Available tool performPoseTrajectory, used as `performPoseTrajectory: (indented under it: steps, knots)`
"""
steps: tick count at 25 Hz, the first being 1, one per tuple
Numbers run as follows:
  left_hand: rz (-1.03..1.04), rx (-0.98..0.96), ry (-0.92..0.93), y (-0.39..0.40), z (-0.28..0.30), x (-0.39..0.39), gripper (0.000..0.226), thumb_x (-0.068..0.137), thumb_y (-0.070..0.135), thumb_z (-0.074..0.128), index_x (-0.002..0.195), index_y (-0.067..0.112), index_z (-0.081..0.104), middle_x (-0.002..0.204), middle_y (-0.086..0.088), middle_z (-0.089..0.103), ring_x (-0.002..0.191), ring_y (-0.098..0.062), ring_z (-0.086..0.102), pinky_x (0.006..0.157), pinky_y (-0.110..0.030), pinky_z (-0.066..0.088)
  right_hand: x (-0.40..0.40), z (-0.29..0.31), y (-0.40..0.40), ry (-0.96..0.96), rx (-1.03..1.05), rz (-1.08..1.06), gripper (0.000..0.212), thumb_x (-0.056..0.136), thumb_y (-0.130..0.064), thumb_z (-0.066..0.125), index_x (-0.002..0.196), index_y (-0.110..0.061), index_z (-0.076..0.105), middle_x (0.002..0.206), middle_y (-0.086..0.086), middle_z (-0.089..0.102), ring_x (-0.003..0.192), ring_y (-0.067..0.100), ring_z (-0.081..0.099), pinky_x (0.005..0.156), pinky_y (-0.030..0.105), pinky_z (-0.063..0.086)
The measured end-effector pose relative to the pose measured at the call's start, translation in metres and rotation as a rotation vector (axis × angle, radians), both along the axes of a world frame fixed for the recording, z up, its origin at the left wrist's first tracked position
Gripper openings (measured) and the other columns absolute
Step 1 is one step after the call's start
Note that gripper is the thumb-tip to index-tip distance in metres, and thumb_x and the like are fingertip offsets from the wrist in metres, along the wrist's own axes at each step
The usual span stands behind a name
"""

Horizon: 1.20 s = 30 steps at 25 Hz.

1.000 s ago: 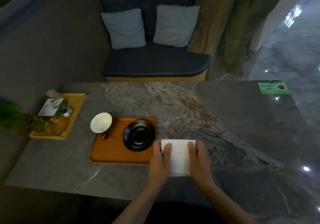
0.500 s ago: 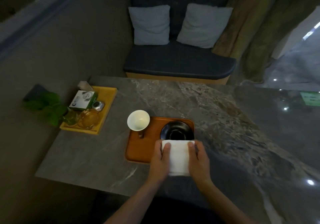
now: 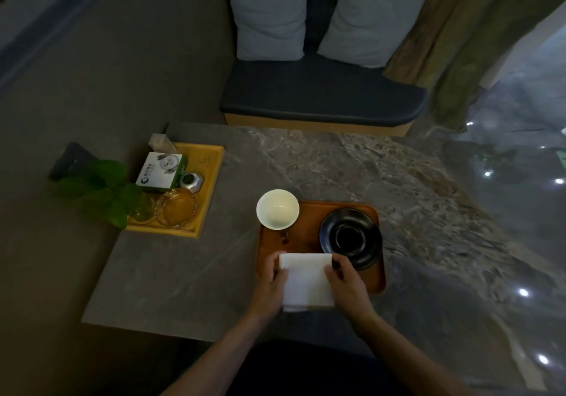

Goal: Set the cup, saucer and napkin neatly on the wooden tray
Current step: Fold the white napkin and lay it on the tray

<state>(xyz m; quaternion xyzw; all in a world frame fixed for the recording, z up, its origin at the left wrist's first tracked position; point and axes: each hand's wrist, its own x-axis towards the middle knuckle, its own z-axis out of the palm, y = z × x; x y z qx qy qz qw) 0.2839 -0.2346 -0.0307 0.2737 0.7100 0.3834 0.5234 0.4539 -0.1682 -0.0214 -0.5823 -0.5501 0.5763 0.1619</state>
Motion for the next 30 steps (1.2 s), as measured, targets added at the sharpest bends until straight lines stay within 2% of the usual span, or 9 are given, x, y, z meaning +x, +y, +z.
performPoseTrajectory:
  steps: [3,5,9,14,17,19,23,27,30]
  knots:
    - [0.005,-0.088,0.01,-0.006,-0.011,-0.016,0.039,0.097,0.022,0.049,0.117,0.052,0.034,0.117,0.013,0.047,0.102,-0.011,0.055,0.073,-0.028,0.055,-0.013,-0.007,-0.001,-0.059,-0.052,0.077,0.032,0.095,-0.023,0.053,0.123,-0.033,0.044,0.113,-0.005,0.055,0.099,0.012,0.057,0.084,0.037,0.052]
    - [0.029,-0.131,0.065,-0.009,-0.017,-0.024,0.043,0.095,0.02,0.053,0.129,0.041,0.035,0.126,0.006,0.05,0.108,-0.015,0.055,0.08,-0.032,0.056,-0.022,-0.01,-0.001,-0.076,-0.062,0.125,0.036,0.091,-0.018,0.058,0.121,-0.033,0.046,0.113,-0.008,0.057,0.105,0.014,0.057,0.089,0.041,0.052]
    - [-0.006,-0.158,0.175,-0.007,-0.027,-0.037,0.054,0.091,0.02,0.061,0.137,0.031,0.035,0.134,0.002,0.051,0.11,-0.012,0.052,0.072,-0.019,0.048,-0.038,-0.015,0.003,-0.119,-0.015,0.232,0.044,0.084,-0.01,0.062,0.123,-0.027,0.051,0.12,-0.003,0.059,0.11,0.016,0.056,0.091,0.044,0.053]
    - [-0.031,-0.221,0.29,0.006,-0.031,-0.043,0.063,0.087,0.023,0.067,0.141,0.029,0.036,0.142,0.0,0.047,0.122,-0.018,0.051,0.089,-0.033,0.051,-0.054,-0.025,0.008,-0.27,0.029,0.264,0.053,0.088,-0.011,0.056,0.138,-0.023,0.041,0.128,0.005,0.049,0.108,0.014,0.05,0.086,0.028,0.047]
    - [-0.097,-0.221,0.448,0.015,-0.031,-0.042,0.065,0.085,0.027,0.068,0.142,0.025,0.037,0.143,-0.002,0.046,0.123,-0.02,0.051,0.097,-0.036,0.049,-0.063,-0.027,0.013,-0.336,0.049,0.269,0.05,0.09,-0.012,0.054,0.137,-0.02,0.041,0.128,0.008,0.049,0.106,0.018,0.053,0.085,0.029,0.048]
    - [-0.128,-0.217,0.536,0.021,-0.031,-0.042,0.063,0.086,0.03,0.068,0.141,0.025,0.037,0.141,-0.003,0.045,0.12,-0.02,0.052,0.094,-0.035,0.048,-0.067,-0.029,0.017,-0.373,0.063,0.288,0.048,0.089,-0.011,0.052,0.136,-0.017,0.041,0.126,0.01,0.048,0.104,0.021,0.054,0.085,0.032,0.049]
    - [-0.163,-0.202,0.605,0.029,-0.033,-0.044,0.06,0.087,0.034,0.066,0.139,0.026,0.039,0.137,-0.002,0.045,0.114,-0.018,0.055,0.087,-0.031,0.048,-0.073,-0.034,0.024,-0.408,0.091,0.297,0.048,0.091,-0.014,0.052,0.136,-0.019,0.037,0.128,0.009,0.045,0.102,0.02,0.055,0.077,0.027,0.046]
    - [-0.201,-0.158,0.663,0.032,-0.039,-0.047,0.057,0.087,0.034,0.067,0.137,0.026,0.041,0.134,-0.001,0.046,0.11,-0.016,0.057,0.083,-0.026,0.048,-0.075,-0.041,0.025,-0.466,0.135,0.317,0.054,0.092,-0.017,0.054,0.14,-0.019,0.03,0.133,0.009,0.042,0.103,0.018,0.055,0.071,0.023,0.044]
    - [-0.256,-0.124,0.746,0.028,-0.043,-0.051,0.057,0.086,0.04,0.066,0.136,0.03,0.039,0.131,0.002,0.047,0.108,-0.012,0.055,0.08,-0.024,0.045,-0.069,-0.044,0.024,-0.489,0.183,0.366,0.066,0.091,-0.024,0.058,0.146,-0.018,0.021,0.136,0.008,0.039,0.108,0.016,0.052,0.073,0.022,0.046]
